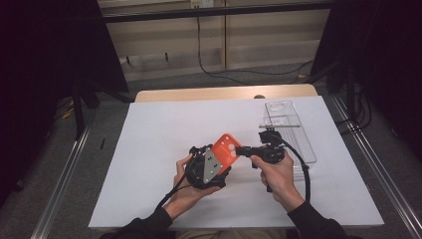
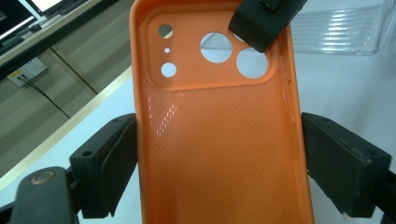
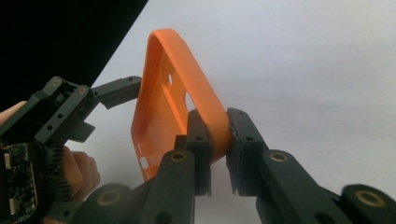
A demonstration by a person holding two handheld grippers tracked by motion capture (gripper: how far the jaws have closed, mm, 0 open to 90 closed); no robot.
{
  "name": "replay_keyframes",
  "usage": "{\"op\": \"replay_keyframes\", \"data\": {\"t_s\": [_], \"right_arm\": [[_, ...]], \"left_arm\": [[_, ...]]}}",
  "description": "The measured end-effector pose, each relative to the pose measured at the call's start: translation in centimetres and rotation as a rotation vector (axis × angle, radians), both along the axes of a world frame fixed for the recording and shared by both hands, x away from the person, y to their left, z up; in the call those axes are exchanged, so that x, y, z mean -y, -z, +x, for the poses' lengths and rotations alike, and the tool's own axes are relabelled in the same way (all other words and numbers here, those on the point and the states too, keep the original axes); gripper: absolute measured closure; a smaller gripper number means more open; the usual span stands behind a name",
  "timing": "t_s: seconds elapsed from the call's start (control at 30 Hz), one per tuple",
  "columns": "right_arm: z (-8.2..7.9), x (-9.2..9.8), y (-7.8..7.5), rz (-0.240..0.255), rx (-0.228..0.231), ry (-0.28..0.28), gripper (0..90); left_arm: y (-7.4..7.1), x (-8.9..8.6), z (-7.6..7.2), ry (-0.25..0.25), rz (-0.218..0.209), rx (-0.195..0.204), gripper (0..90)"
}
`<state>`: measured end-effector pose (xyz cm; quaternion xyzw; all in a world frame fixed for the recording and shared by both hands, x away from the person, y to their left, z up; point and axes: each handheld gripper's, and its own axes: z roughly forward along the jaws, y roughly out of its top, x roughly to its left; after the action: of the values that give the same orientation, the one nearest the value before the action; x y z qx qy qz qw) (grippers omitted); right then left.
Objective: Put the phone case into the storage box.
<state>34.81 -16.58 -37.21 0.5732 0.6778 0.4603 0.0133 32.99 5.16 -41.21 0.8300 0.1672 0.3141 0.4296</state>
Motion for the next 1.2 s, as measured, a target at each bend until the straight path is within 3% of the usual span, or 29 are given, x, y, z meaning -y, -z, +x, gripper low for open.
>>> {"op": "replay_keyframes", "data": {"t_s": [0.27,0.37,0.57,0.9,1.0,1.07,1.13,1.2], "right_arm": [[-0.3,-0.3,-0.5,-0.015,0.057,-0.004,80.3],[-0.2,-0.2,-0.5,-0.023,0.067,-0.003,80.3],[-0.2,-0.2,-0.7,-0.030,0.085,-0.016,80.3],[-0.2,-0.2,-0.7,-0.049,0.116,-0.034,80.3],[-0.3,-0.2,-0.8,-0.057,0.126,-0.038,80.3],[-0.3,-0.2,-0.9,-0.061,0.130,-0.038,80.3],[-0.2,-0.2,-0.9,-0.065,0.135,-0.040,80.3],[-0.2,-0.2,-0.9,-0.070,0.139,-0.042,80.3]], "left_arm": [[-0.1,-0.5,0.8,0.015,-0.054,-0.065,10.1],[0.0,-0.9,1.3,0.026,-0.090,-0.128,9.5],[-0.2,-1.5,1.8,0.030,-0.169,-0.189,6.4],[-0.5,-2.6,2.0,0.051,-0.238,-0.216,3.8],[-0.6,-2.8,1.9,0.034,-0.227,-0.193,3.3],[-0.6,-3.0,1.7,0.032,-0.236,-0.181,3.3],[-0.5,-3.3,1.6,0.030,-0.276,-0.177,3.3],[-0.5,-3.5,1.6,0.016,-0.274,-0.170,3.3]]}}
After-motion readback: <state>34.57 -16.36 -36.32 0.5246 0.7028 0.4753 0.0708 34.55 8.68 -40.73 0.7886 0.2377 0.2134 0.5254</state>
